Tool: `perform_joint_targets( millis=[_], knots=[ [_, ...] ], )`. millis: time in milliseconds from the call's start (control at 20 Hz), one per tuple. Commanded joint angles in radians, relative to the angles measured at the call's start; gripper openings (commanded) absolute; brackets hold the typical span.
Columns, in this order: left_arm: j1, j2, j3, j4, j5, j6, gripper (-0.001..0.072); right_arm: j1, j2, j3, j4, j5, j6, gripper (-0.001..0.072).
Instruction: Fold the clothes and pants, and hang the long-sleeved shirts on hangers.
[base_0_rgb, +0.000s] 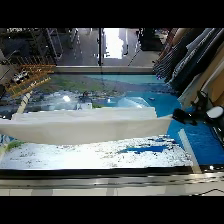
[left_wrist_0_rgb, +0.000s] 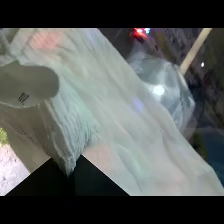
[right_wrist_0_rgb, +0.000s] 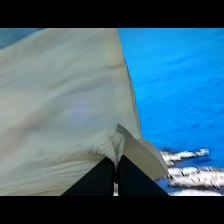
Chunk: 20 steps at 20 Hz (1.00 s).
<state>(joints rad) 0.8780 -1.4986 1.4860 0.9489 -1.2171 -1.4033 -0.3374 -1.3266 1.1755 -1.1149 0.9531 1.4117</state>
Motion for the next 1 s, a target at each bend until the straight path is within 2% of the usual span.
perform_joint_targets(
  millis=[0, 200, 250, 300, 350, 400, 500, 550, 650, 750, 800, 850, 950],
  knots=[
    [-0.075, -0.106, 0.012, -0.073, 0.216, -0.056, 0.0008, 0.11, -0.314, 0.268, -0.015, -0.068, 0.074, 0.0019],
    [-0.145, -0.247, 0.013, -0.181, 0.4, -0.072, 0.0011, 0.161, -0.612, 0.562, -0.013, -0.079, 0.119, 0.0023],
    [-0.158, -0.27, 0.013, -0.205, 0.444, -0.071, 0.0067, 0.163, -0.656, 0.598, 0.009, -0.068, 0.121, 0.0149],
    [-0.166, -0.284, 0.013, -0.219, 0.466, -0.071, 0.0383, 0.161, -0.676, 0.619, 0.031, -0.024, 0.117, 0.0497],
    [-0.166, -0.283, 0.013, -0.217, 0.467, -0.06, 0.0683, 0.153, -0.676, 0.623, 0.026, 0.032, 0.106, 0.0715],
    [-0.155, -0.272, 0.013, -0.217, 0.445, -0.025, 0.0716, 0.136, -0.666, 0.623, 0.012, 0.117, 0.092, 0.0694],
    [-0.108, -0.228, 0.013, -0.216, 0.334, 0.09, 0.0705, 0.084, -0.645, 0.623, -0.008, 0.307, 0.058, 0.0685],
    [-0.079, -0.203, 0.013, -0.198, 0.269, 0.131, 0.0689, 0.052, -0.632, 0.615, 0.0, 0.399, 0.035, 0.0626],
    [-0.029, -0.156, 0.013, -0.065, 0.114, 0.122, 0.068, -0.006, -0.589, 0.558, 0.04, 0.528, 0.0, 0.0622],
    [-0.009, -0.137, 0.012, 0.105, -0.06, 0.064, 0.068, -0.043, -0.509, 0.43, 0.072, 0.538, -0.02, 0.0622],
    [-0.009, -0.137, 0.01, 0.173, -0.116, 0.04, 0.0633, -0.053, -0.457, 0.345, 0.083, 0.508, -0.026, 0.0622],
    [-0.009, -0.136, -0.005, 0.204, -0.13, 0.026, 0.06, -0.058, -0.397, 0.242, 0.101, 0.473, -0.031, 0.0622],
    [-0.01, -0.135, -0.067, 0.179, -0.097, 0.005, 0.0601, -0.057, -0.291, 0.035, 0.179, 0.386, -0.046, 0.0622]
  ],
)
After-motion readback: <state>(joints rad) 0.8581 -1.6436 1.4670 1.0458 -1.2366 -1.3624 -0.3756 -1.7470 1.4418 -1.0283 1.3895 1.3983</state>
